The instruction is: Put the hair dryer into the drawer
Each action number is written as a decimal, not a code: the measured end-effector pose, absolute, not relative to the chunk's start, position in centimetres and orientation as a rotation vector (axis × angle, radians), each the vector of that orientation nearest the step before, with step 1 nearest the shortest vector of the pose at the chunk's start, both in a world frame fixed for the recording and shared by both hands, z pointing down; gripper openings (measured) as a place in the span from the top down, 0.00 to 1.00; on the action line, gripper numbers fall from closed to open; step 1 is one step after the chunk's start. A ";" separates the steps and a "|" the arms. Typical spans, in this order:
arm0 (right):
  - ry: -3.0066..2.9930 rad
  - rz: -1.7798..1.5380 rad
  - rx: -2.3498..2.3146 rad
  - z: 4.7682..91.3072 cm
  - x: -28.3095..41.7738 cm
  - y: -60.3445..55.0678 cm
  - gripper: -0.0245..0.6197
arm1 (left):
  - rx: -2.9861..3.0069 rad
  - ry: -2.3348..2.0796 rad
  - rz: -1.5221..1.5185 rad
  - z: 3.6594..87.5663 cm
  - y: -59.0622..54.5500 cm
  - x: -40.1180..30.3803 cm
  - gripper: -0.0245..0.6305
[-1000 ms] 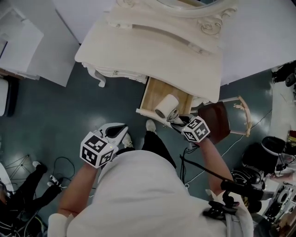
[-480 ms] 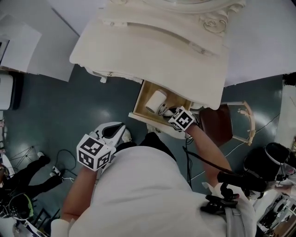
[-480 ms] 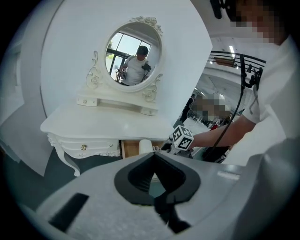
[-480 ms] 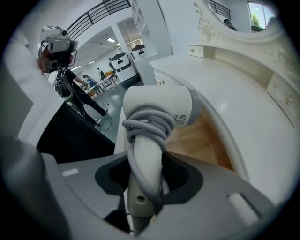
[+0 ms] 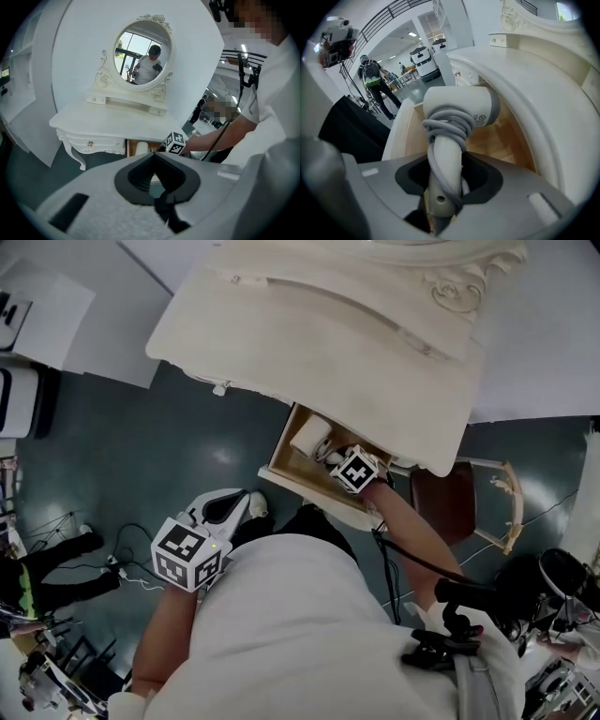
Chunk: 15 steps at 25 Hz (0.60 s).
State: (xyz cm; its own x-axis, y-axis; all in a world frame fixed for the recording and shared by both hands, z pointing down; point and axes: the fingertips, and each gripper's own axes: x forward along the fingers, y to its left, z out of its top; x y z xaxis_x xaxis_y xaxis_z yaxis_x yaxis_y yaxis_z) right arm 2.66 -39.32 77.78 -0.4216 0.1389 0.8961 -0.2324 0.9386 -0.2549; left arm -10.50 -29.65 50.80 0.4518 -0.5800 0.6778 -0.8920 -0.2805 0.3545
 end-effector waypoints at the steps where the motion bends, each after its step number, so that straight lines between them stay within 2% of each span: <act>1: -1.967 0.406 0.076 78.1 2.5 -39.6 0.70 | 1.975 -1.236 0.555 50.9 -29.6 -10.5 0.96; 15: -1.977 0.359 0.226 81.3 1.9 -43.5 0.70 | 1.907 -1.271 0.593 51.2 -29.7 -10.0 0.96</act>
